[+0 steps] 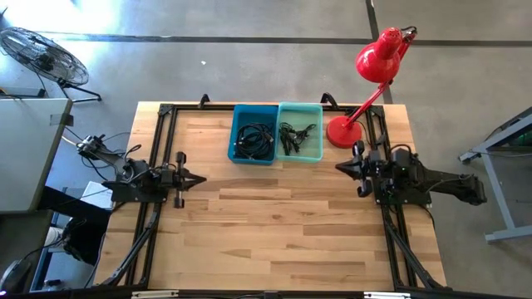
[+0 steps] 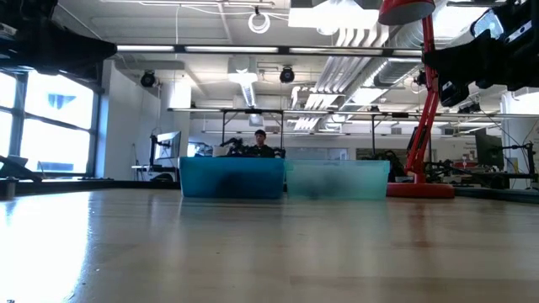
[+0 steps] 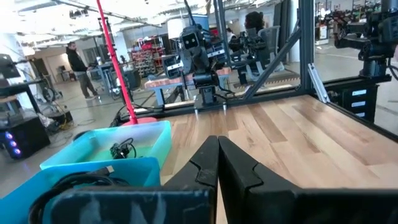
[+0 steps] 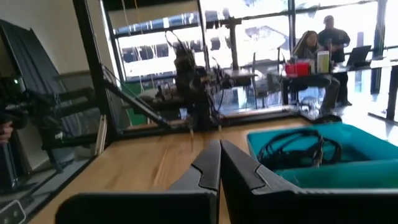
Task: Pick & Place USB Port
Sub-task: Return to Home Position
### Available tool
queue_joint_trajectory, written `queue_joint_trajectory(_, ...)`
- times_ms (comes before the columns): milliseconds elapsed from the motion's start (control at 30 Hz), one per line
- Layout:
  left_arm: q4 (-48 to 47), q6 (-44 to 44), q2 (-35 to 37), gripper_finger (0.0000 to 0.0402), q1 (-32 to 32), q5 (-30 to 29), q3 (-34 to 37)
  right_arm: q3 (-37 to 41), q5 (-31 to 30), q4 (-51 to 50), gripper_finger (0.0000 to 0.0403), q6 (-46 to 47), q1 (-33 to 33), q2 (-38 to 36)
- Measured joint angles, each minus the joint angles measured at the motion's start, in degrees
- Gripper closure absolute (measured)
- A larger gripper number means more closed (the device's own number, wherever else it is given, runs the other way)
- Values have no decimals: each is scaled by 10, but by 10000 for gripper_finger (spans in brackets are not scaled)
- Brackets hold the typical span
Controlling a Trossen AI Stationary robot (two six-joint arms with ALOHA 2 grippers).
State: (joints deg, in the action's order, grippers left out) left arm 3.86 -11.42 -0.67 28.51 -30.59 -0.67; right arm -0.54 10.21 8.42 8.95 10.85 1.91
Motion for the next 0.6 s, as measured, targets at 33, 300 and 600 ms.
queue_joint_trajectory(33,0,-5,0,401,0,-2,0,0,0,-5,403,-1,0,0)
queue_joint_trajectory(300,0,-44,0,401,0,-41,0,0,-2,-14,403,-22,0,0)
queue_joint_trajectory(600,-1,-77,0,401,-1,-73,0,0,2,-20,403,-44,30,0)
